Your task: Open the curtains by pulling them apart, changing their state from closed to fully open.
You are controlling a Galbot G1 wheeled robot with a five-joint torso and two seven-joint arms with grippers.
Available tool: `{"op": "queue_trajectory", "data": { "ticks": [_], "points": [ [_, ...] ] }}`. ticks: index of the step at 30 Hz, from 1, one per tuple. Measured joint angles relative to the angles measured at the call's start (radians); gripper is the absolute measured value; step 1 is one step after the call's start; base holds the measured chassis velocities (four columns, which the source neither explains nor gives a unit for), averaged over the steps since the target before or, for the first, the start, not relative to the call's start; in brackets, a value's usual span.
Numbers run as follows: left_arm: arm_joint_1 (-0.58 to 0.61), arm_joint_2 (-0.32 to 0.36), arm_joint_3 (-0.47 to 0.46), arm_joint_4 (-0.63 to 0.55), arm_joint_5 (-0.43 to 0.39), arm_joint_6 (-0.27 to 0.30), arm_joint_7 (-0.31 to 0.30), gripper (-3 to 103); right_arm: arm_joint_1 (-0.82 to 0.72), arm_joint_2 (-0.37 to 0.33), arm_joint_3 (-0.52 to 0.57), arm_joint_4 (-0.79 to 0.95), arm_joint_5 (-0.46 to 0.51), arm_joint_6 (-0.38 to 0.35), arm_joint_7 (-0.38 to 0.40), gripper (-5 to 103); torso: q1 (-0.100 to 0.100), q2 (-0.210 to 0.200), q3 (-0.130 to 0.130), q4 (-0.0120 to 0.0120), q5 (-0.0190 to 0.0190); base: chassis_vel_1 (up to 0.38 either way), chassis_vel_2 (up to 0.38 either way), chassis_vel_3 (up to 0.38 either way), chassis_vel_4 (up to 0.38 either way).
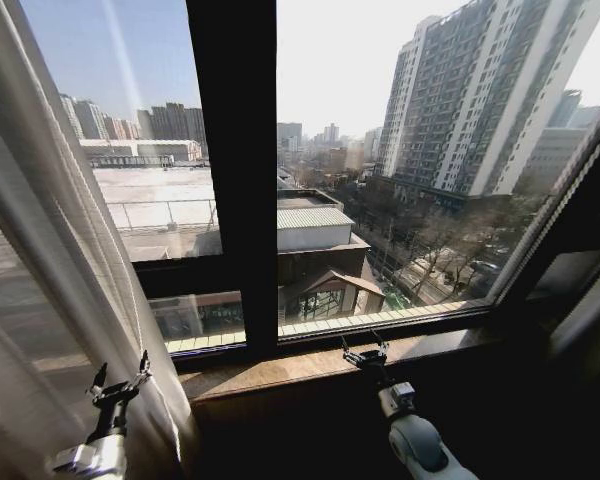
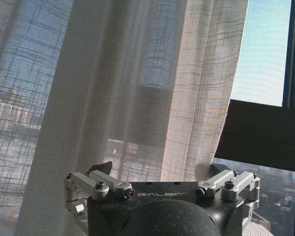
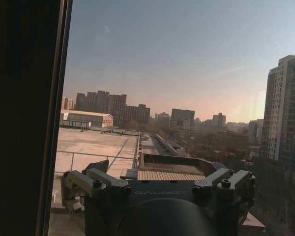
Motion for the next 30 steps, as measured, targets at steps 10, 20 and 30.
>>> {"op": "queue_trajectory", "data": {
  "ticks": [10, 20, 30],
  "points": [
    [-0.019, 0.009, 0.035, -0.017, 0.008, 0.051, -0.021, 100, 0.000, 0.000, 0.000, 0.000, 0.000, 0.000, 0.000, 100, 0.000, 0.000, 0.000, 0.0002, 0.0000, 0.000, 0.000, 0.000, 0.000],
    [-0.151, 0.074, 0.279, -0.139, 0.073, 0.419, -0.180, 100, 0.000, 0.000, 0.000, 0.000, 0.000, 0.000, 0.000, 100, 0.000, 0.000, 0.000, 0.0000, 0.0001, 0.000, 0.000, 0.000, 0.000],
    [-0.198, 0.097, 0.365, -0.183, 0.096, 0.551, -0.236, 100, 0.000, 0.000, 0.000, 0.000, 0.000, 0.000, 0.000, 100, 0.000, 0.000, 0.000, 0.0001, 0.0001, 0.000, 0.000, 0.000, 0.000]
  ]
}}
